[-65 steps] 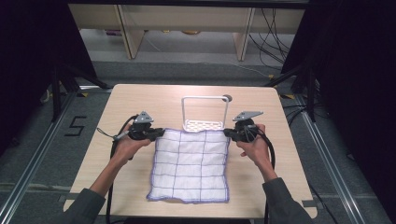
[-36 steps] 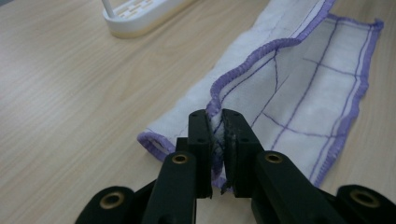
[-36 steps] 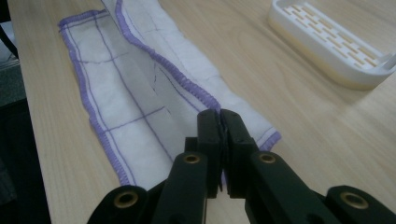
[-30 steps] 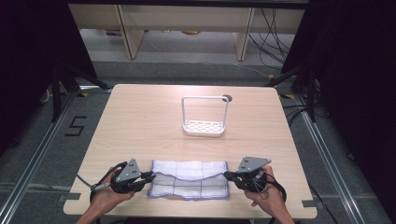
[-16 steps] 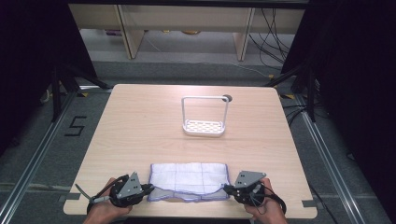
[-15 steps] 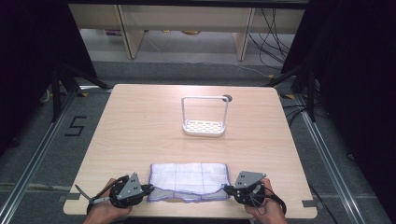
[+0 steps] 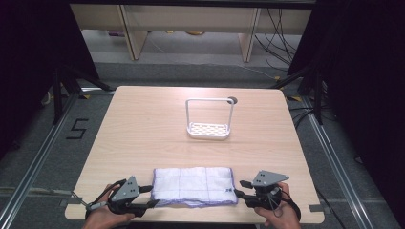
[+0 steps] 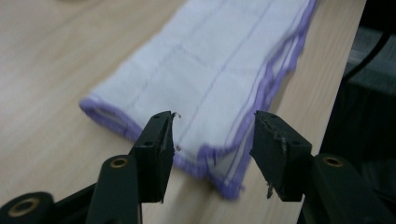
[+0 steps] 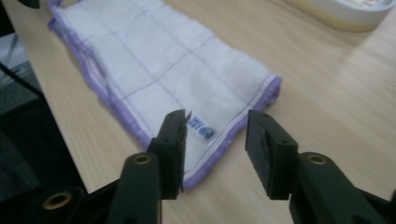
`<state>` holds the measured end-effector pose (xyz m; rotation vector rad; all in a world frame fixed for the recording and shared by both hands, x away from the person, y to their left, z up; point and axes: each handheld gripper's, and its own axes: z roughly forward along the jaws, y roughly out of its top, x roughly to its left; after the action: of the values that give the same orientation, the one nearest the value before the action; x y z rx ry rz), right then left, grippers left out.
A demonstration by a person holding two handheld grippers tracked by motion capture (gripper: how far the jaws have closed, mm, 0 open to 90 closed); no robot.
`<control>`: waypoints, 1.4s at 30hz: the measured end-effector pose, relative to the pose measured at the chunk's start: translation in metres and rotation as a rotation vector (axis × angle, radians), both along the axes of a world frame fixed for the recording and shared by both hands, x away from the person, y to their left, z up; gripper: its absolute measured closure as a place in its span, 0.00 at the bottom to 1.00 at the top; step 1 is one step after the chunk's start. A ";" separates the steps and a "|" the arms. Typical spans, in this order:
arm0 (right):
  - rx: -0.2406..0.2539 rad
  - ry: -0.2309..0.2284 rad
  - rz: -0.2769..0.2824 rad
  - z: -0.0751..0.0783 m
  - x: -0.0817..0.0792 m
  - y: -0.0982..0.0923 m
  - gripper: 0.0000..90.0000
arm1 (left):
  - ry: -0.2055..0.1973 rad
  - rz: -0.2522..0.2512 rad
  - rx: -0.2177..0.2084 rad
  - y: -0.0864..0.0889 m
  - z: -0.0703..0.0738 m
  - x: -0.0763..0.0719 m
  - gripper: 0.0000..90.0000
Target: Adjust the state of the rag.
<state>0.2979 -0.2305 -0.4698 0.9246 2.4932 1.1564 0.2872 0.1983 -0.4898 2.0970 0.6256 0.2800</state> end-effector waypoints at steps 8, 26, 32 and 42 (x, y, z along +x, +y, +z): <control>-0.025 0.033 -0.075 -0.002 0.005 0.012 0.53 | -0.003 0.081 0.000 -0.018 0.014 0.048 0.51; -0.169 0.100 -0.127 -0.032 -0.004 0.030 0.43 | 0.125 0.106 0.114 -0.003 -0.023 0.086 0.52; -0.169 0.114 -0.127 -0.031 -0.006 0.031 0.47 | 0.111 0.105 0.120 -0.005 -0.026 0.083 0.60; -0.148 0.103 -0.138 -0.033 -0.007 0.032 0.52 | 0.110 0.076 0.111 -0.008 -0.026 0.077 0.79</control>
<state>0.2912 -0.1982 -0.5030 1.1199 2.5085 0.8894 0.3644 0.1904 -0.5156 2.2093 0.7716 0.2482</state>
